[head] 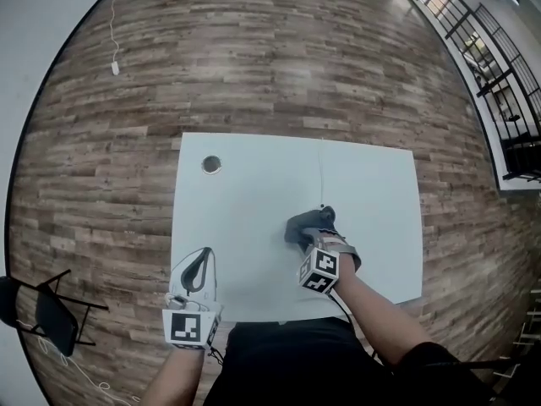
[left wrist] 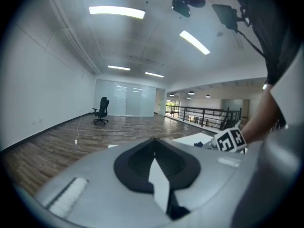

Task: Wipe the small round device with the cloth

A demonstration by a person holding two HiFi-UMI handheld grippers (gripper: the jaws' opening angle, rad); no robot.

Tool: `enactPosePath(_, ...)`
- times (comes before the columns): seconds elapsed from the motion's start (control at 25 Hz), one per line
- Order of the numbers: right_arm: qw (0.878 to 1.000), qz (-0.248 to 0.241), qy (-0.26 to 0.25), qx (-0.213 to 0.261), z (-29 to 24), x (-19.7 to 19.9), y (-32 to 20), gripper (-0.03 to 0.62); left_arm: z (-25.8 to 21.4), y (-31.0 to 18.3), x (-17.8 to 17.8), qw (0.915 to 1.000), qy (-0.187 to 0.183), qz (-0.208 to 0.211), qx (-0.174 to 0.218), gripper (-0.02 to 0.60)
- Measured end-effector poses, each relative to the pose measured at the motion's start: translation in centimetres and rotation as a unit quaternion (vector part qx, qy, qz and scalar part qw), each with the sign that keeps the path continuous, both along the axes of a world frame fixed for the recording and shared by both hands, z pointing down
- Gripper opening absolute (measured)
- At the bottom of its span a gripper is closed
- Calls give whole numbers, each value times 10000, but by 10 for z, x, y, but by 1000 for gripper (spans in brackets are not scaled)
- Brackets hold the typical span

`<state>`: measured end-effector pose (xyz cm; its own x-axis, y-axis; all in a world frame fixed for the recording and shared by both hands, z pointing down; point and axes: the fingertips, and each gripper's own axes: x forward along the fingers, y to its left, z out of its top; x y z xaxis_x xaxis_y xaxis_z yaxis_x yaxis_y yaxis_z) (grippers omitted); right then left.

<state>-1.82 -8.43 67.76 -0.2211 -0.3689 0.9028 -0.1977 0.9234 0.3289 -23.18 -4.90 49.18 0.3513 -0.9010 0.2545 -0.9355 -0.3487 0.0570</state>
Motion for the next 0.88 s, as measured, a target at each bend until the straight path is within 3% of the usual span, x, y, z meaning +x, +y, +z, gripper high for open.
enactPosePath(0.24, 9959, 310, -453, -724, 35, 11, 21, 78, -7, 14, 3, 9996, -262, -94, -107, 8)
enactPosePath(0.32, 9915, 232, -1021, -766, 22, 5, 27, 78, -4, 19, 0, 9993, -254, -193, -197, 8)
enactPosePath(0.4, 9784, 121, -1950, -676, -13, -9, 29, 78, -3, 22, -2, 9990, -236, -278, -253, 8)
enactPosePath(0.48, 9612, 69, -2742, -306, -60, -13, 23, 78, -8, 21, 1, 9990, -279, -275, -227, 8)
enactPosePath(0.6, 9430, 170, -3245, 719, -131, 2, -12, 78, -24, 9, 13, 9992, -334, -226, -44, 8)
enactPosePath(0.76, 9287, 509, -2892, 2266, -190, 30, -69, 77, -42, 0, 26, 9989, -409, -153, 184, 8)
enactPosePath(0.88, 9426, 542, -2340, 2319, -163, 35, -89, 77, -48, 2, 29, 9982, -539, -146, 239, 8)
